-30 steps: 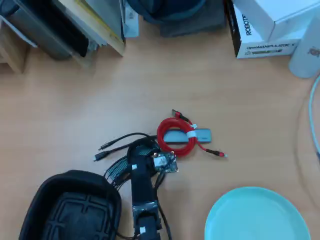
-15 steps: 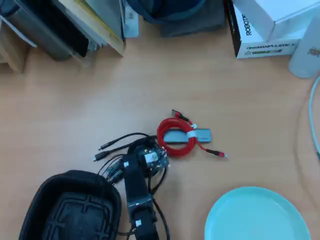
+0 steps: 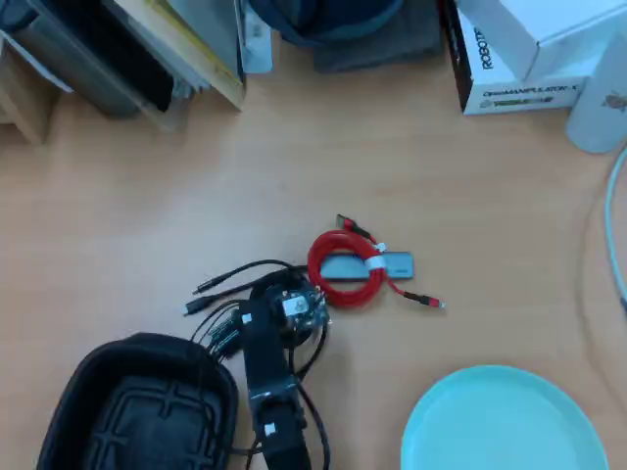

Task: Put a black charging cable in a black bowl and put a red charging cable in a green bowl

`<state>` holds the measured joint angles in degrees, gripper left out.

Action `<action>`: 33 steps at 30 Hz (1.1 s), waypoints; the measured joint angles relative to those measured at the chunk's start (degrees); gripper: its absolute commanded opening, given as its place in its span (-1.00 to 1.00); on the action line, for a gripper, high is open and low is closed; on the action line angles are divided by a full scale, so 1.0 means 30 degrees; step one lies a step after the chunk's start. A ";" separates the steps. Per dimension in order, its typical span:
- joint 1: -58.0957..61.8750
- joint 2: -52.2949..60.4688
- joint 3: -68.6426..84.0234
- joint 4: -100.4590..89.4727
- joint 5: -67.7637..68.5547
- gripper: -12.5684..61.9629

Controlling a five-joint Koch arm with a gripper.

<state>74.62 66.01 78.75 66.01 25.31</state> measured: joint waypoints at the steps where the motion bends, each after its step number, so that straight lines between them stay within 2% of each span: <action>1: 0.0000 0.0000 0.0000 0.0000 0.0059 0.23; 9: 0.0381 -0.0088 0.0029 0.0469 0.4717 0.23; 22: 0.0615 -0.0791 -0.0029 0.0615 0.4980 0.19; 24: 0.0615 -0.0820 -0.0059 0.0645 0.4980 0.04; 27: 0.0615 -0.0937 -0.0264 0.0820 0.4980 -0.32; 31: 0.0674 -0.0937 -0.0264 0.0967 0.4980 -0.64; 33: 0.0879 -0.0937 -0.0264 0.1025 0.4980 -0.90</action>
<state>77.26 63.19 77.96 69.08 40.25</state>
